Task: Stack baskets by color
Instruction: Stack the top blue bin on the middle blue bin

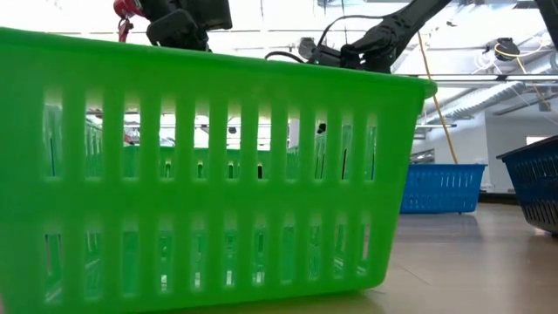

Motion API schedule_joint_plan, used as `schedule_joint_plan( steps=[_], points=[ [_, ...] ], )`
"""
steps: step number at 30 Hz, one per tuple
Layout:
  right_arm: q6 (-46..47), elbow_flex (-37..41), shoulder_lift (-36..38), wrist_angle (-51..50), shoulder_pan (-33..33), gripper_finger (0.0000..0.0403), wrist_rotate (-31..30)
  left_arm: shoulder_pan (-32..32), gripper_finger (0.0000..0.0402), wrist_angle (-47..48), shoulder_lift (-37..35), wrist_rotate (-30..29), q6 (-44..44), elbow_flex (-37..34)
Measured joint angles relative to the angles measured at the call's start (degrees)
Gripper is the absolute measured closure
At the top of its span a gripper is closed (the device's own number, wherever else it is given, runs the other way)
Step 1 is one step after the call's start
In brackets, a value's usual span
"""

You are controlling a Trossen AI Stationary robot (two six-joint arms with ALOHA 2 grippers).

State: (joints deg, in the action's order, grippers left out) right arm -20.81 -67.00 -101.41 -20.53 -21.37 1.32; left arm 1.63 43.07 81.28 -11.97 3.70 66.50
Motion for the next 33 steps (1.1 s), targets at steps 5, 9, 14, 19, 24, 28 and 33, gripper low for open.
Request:
schedule_joint_plan(
  steps=[5,9,14,19,24,28,33],
  points=[
    [0.5,0.0,0.0,0.0,0.0,0.0386,0.1,-0.4,0.0376,0.0,0.0,0.0,-0.7,0.0],
    [0.5,0.0,0.0,-0.4,0.0,0.0370,0.2,-1.2,0.0376,0.0,0.0,0.0,-0.6,0.0],
    [0.4,0.7,0.0,0.2,0.0,0.0341,0.0,-1.8,0.0376,0.0,0.0,0.1,-0.1,0.0],
    [0.3,1.6,0.0,2.4,0.0,0.0340,-1.6,-1.8,0.0376,0.0,0.0,0.1,0.1,0.0],
    [-0.6,2.3,0.0,2.4,0.0,0.0390,-1.4,-1.8,0.0376,0.0,0.0,0.1,0.1,0.0],
    [-0.3,2.5,0.8,2.0,0.1,0.0389,-3.4,-1.8,0.0376,0.0,0.0,0.1,0.0,0.0],
    [0.2,2.6,6.3,0.0,1.7,0.0397,-4.5,-1.8,0.0376,0.0,0.0,0.0,0.0,0.0]
  ],
)
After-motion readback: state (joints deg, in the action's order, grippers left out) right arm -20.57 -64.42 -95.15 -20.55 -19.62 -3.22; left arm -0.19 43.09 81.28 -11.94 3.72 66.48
